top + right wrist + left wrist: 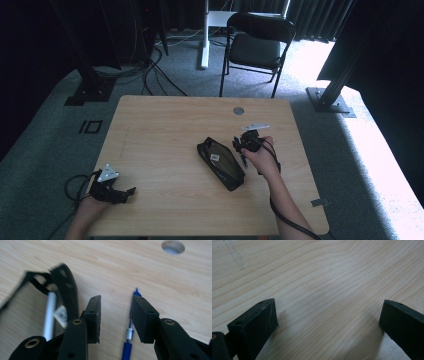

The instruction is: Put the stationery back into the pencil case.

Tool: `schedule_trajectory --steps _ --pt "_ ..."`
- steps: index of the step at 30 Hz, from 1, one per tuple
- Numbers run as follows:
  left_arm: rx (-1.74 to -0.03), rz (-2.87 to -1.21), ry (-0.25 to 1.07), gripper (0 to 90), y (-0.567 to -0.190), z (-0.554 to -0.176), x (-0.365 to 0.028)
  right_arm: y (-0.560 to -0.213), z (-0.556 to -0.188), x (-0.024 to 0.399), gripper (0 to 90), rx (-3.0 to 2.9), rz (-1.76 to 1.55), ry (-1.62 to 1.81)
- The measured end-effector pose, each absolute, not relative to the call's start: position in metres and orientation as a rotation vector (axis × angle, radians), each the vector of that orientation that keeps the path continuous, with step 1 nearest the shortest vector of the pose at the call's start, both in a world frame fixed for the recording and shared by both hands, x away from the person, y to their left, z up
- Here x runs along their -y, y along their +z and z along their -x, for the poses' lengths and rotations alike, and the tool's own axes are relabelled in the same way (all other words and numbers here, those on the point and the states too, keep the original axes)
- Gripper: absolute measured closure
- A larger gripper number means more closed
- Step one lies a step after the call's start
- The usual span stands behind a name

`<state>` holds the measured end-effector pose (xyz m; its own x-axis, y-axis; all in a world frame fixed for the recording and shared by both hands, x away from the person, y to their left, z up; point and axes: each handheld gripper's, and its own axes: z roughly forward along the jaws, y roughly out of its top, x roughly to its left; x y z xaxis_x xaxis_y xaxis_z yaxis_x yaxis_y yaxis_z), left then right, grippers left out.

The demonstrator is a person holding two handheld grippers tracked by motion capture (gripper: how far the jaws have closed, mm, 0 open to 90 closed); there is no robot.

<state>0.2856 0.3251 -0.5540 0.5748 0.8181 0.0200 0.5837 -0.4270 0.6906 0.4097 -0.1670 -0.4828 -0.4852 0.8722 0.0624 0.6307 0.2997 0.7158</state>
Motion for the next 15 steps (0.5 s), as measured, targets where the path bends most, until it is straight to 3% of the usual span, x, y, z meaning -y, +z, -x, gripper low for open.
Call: schedule_trajectory --steps 15 --pt "-1.113 -2.163 0.471 2.0 -0.554 -0.286 -0.325 -0.527 -0.419 0.177 61.0 -2.244 -1.443 0.866"
